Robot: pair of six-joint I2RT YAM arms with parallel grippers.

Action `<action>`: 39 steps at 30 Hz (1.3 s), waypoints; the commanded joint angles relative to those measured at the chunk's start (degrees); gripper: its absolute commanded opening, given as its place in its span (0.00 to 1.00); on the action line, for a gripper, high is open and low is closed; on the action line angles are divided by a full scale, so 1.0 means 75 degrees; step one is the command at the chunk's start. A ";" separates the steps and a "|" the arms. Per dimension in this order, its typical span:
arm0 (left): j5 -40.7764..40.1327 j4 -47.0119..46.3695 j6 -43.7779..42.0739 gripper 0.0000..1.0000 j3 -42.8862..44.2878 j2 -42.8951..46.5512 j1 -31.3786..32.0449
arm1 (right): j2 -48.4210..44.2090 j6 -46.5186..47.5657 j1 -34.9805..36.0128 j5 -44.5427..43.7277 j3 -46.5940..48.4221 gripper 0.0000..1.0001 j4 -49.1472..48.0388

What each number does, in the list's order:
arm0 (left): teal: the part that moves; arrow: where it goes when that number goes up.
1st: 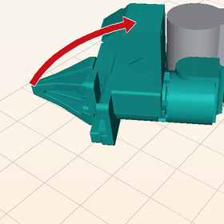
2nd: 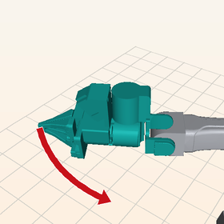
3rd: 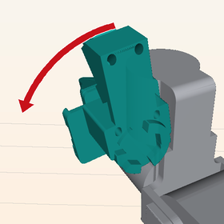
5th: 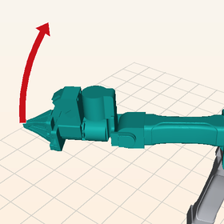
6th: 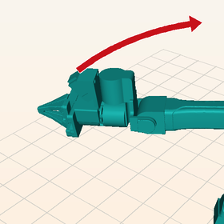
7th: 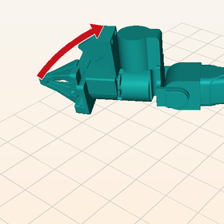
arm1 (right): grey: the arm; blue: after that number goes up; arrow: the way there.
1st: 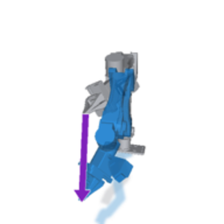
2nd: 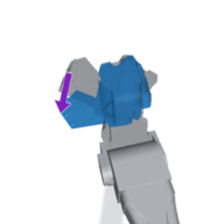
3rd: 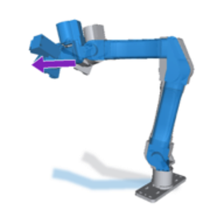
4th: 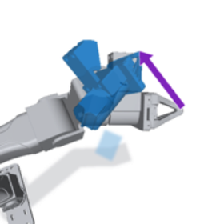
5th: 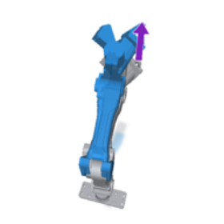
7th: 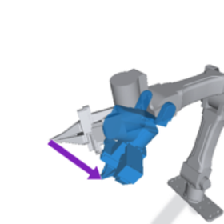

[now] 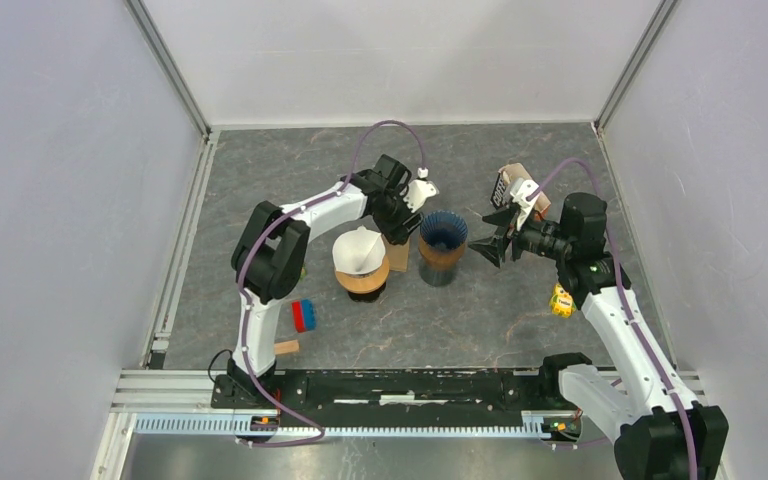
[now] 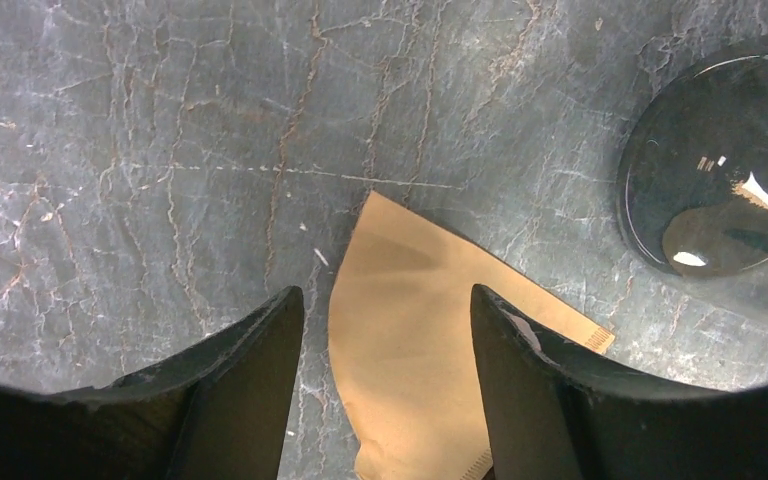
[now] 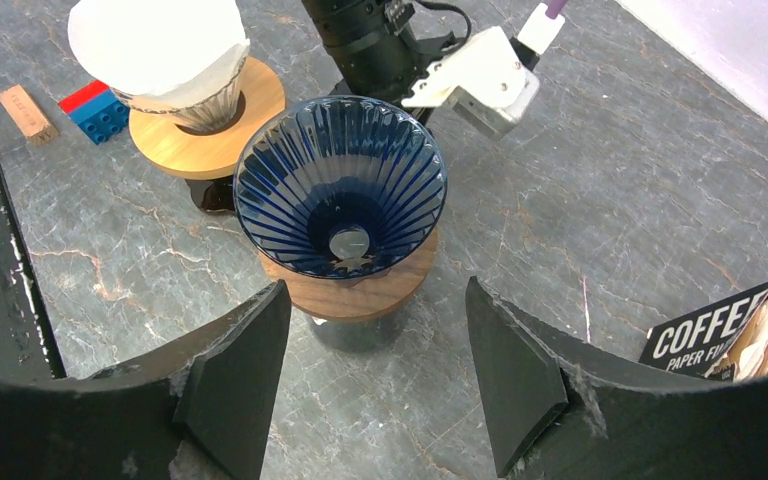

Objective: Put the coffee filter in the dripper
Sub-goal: Pick up the coffee filter from the center of the board.

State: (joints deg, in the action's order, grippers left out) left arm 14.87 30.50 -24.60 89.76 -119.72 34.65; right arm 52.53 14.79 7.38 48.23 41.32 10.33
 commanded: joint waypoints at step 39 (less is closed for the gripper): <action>-0.0494 -0.0809 -0.0413 0.02 -0.0366 0.0092 0.0161 | -0.0178 -0.0132 -0.0070 0.0226 -0.0172 0.72 -0.0439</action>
State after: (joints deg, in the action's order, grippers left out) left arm 12.53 24.69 -25.15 85.80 -119.94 35.77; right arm 52.10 14.24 7.01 49.06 40.36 9.52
